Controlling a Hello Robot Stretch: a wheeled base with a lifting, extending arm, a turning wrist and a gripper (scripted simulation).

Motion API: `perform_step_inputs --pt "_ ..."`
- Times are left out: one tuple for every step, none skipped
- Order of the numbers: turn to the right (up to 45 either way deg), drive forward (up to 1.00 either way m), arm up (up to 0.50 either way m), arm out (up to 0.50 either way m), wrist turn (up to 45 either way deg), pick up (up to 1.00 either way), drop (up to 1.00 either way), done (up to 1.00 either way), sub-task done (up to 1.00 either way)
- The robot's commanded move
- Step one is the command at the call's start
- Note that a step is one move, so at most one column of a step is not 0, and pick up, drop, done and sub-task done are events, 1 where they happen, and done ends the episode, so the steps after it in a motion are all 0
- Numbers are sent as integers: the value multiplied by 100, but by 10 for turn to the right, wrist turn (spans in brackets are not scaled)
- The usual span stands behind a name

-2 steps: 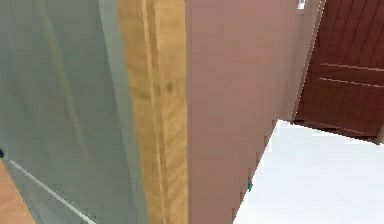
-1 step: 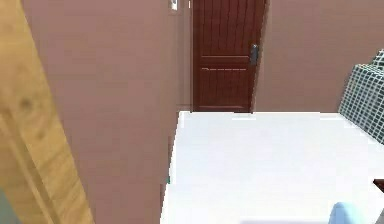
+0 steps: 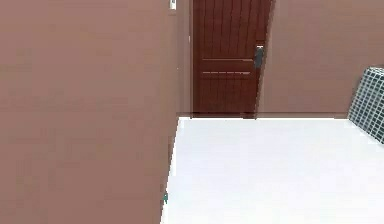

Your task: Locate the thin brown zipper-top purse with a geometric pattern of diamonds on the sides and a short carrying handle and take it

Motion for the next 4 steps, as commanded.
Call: perform_step_inputs --pt "270 0 0 0 0 0 0 0 0" --pt "0 30 0 0 0 0 0 0 0" --pt "210 0 0 0 0 0 0 0 0" --pt "0 75 0 0 0 0 0 0 0"
